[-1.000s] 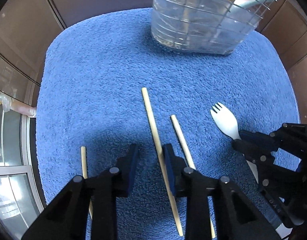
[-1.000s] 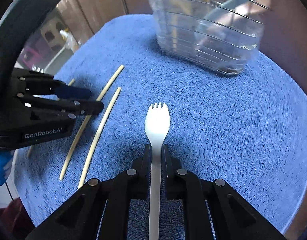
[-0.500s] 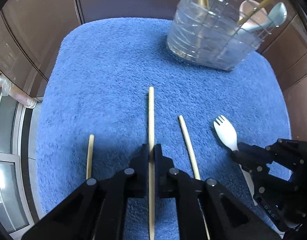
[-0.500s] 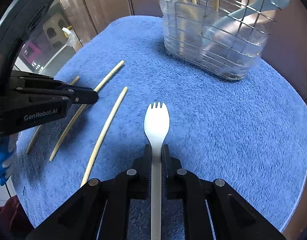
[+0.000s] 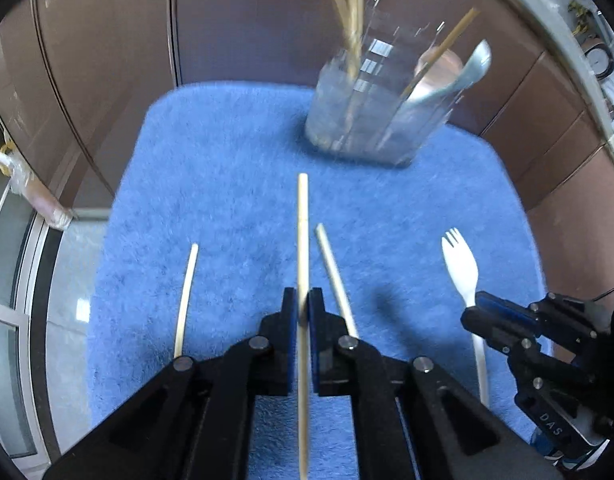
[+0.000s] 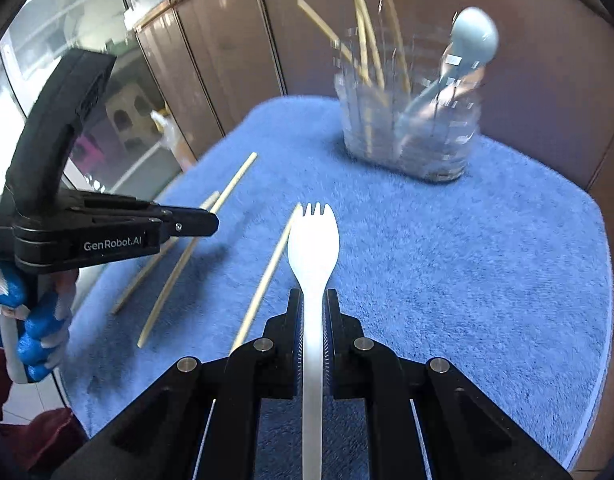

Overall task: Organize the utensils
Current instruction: 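Lift the chopstick and white spork and carry both over the holder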

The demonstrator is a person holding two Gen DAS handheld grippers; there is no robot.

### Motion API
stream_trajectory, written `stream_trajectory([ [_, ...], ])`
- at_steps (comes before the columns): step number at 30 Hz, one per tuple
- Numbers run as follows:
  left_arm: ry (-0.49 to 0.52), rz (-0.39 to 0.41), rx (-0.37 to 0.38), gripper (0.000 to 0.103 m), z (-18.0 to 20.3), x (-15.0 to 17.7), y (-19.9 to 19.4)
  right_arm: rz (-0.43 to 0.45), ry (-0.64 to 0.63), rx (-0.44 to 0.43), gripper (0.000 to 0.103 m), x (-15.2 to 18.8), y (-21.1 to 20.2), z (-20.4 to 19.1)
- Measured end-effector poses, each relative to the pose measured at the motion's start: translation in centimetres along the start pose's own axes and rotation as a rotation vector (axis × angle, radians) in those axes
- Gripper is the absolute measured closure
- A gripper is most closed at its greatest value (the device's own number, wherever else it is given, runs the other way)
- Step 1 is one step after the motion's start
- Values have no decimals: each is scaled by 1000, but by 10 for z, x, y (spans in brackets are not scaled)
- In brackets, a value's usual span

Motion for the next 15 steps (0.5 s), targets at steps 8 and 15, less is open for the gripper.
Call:
stream_trajectory([
  [8,-43,239,70,98,14,-52,-78,236,-56,-15,94,-51,-63,-17],
  [15,-96,432,150,98,26,-117,-126,475,-127,-43,93,-123,-110,-21],
])
Point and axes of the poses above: each gripper's, at about its wrist camera, not at the fingertips, and y roughly the way its jaws point, z to its right, x to its underside, the point moved 8 cm from there along y, roughly the way its jaws point, and after that the axes turned 14 degrees about -x, right-handed, at the moved point
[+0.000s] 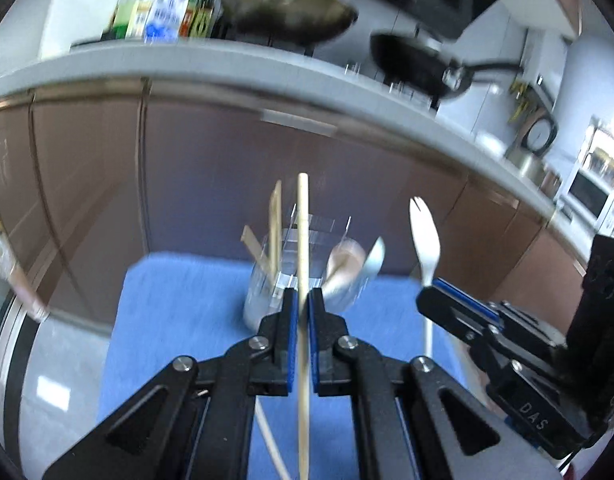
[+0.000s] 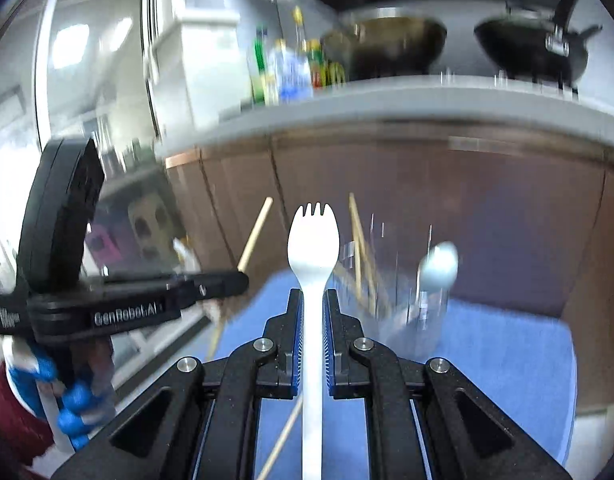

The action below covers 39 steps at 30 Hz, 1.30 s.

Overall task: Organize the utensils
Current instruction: 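Lift the chopstick and white spork and carry both over the holder, then open left gripper releasing the chopstick while right gripper drops the spork into holder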

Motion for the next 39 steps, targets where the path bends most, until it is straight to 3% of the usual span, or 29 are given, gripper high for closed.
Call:
stream_trajectory([
  [7,-100,165,50,98,7,-70,24,234,-44,15,93,-78,4,23],
  [15,-160,282,36,98,4,-106,70,363,-62,71,93,-112,29,66],
  [25,-168,324,-34,98,2,-90,116,427,-90,150,93,-93,53,97],
  [39,-133,376,-98,98,1,-70,135,409,-114,186,93,-62,73,102],
])
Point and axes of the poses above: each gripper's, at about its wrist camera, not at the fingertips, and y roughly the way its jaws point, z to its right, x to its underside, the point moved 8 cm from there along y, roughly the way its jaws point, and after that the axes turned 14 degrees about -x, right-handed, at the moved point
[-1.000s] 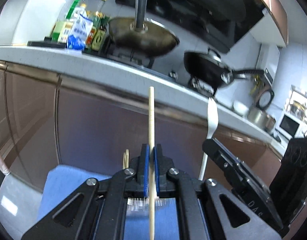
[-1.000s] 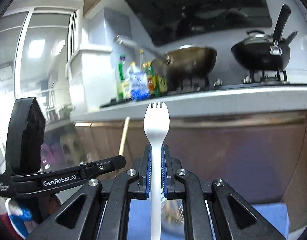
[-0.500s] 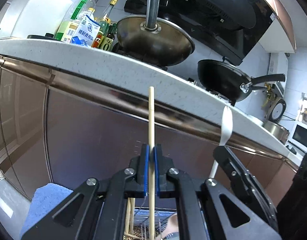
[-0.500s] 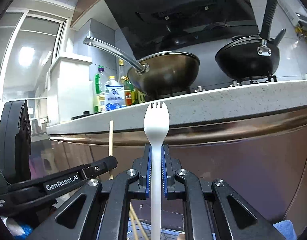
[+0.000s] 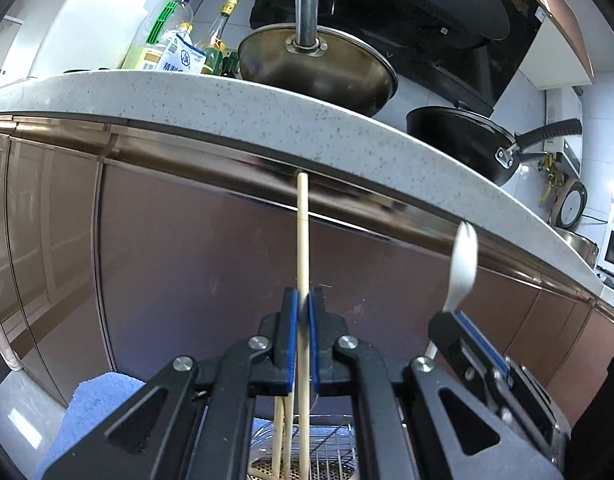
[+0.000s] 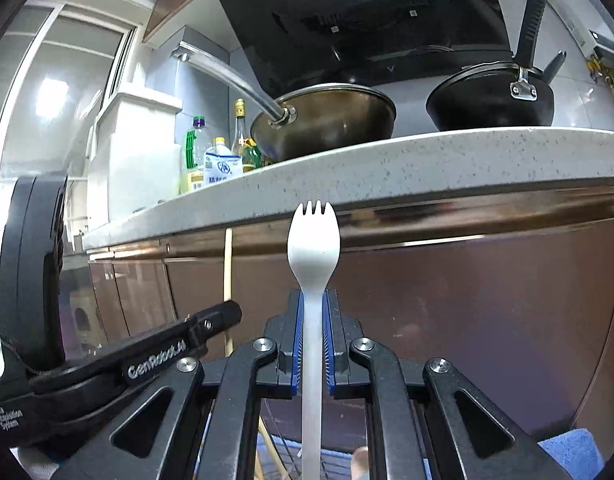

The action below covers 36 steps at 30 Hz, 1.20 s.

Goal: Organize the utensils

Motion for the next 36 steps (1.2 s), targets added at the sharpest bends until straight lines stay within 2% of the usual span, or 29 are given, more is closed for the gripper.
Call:
stream_trajectory([
  [5,-3,21,-9,96,-4,3,-6,-33,2,13,92,16,-9,2],
  [7,2,20,-11,96,-6,2,-10,-43,2,24,82,18,-15,3],
  [10,16,18,-13,95,-8,-3,-20,-45,13,34,78,18,-24,3],
  [13,23,25,-13,90,-11,-9,-36,-45,18,48,74,14,-34,1],
  [15,29,28,-16,81,-13,-12,-47,-46,19,57,72,10,-41,-2],
  [21,57,18,-25,67,-19,-21,-93,-64,41,82,66,-3,-71,-15],
  [29,135,-31,-54,58,-29,-9,-167,-133,50,72,62,-12,-121,-59],
  [36,170,-35,-96,51,-44,0,-228,-148,37,86,47,-17,-177,-98],
])
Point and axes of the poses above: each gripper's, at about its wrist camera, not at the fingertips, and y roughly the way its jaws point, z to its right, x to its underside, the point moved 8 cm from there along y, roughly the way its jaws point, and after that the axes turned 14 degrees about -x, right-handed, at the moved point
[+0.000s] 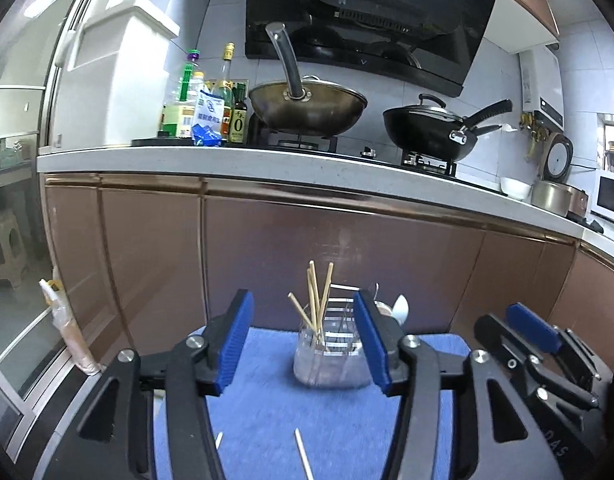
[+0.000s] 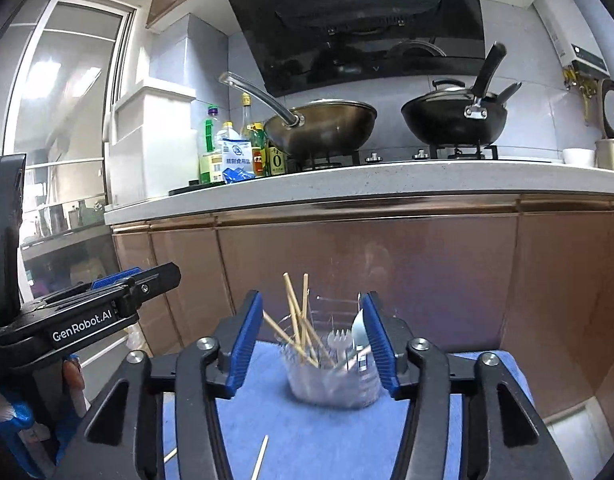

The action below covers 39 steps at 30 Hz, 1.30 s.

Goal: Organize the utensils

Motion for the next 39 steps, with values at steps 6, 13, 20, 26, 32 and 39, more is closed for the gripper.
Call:
stream_trajectory([
  [6,1,30,-16,48,-14,7,-42,1,-18,34,31,4,-44,-18],
  [13,29,52,-27,46,-21,18,-76,21,-36,96,11,7,-82,-29],
  [20,45,79,-58,39,-29,23,-95,22,-16,96,8,13,-101,-30],
  [26,49,97,-91,34,-39,23,-106,23,-9,92,8,15,-111,-30],
  [32,43,104,-124,33,-50,23,-112,32,26,88,8,17,-121,-25],
  [39,44,82,-168,32,-62,29,-110,22,62,91,8,22,-124,-18],
])
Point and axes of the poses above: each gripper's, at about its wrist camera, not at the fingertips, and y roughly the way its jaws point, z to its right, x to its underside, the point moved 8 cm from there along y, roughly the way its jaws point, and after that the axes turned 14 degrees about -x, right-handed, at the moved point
